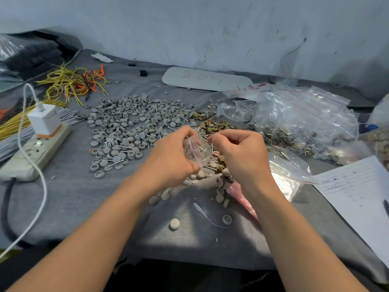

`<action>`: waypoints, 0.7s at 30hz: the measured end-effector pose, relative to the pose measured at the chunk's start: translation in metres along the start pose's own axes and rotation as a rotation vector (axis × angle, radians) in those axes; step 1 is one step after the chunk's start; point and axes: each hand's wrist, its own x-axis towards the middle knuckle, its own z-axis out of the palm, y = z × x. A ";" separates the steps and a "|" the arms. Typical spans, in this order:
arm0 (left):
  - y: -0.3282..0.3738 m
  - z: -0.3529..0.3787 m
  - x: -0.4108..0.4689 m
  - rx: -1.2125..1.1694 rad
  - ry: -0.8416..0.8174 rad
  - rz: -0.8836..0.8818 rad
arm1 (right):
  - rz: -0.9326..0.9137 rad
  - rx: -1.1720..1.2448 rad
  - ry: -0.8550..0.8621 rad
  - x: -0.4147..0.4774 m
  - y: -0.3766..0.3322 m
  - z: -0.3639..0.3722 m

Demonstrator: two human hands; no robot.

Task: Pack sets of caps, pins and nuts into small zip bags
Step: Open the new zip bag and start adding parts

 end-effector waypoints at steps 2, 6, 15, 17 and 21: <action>-0.003 -0.007 0.002 -0.084 0.021 -0.026 | 0.038 -0.173 -0.016 0.002 0.005 -0.003; -0.010 -0.020 0.006 -0.220 0.088 -0.078 | 0.059 -0.653 -0.318 -0.004 0.011 0.007; -0.014 -0.029 0.006 -0.181 0.157 -0.085 | -0.035 -0.761 -0.205 -0.013 0.011 0.024; -0.012 -0.028 0.005 -0.101 0.140 -0.060 | -0.023 -0.547 -0.087 -0.011 0.010 0.020; -0.005 -0.016 0.000 0.053 0.077 -0.053 | -0.055 -0.113 0.035 -0.008 -0.002 0.012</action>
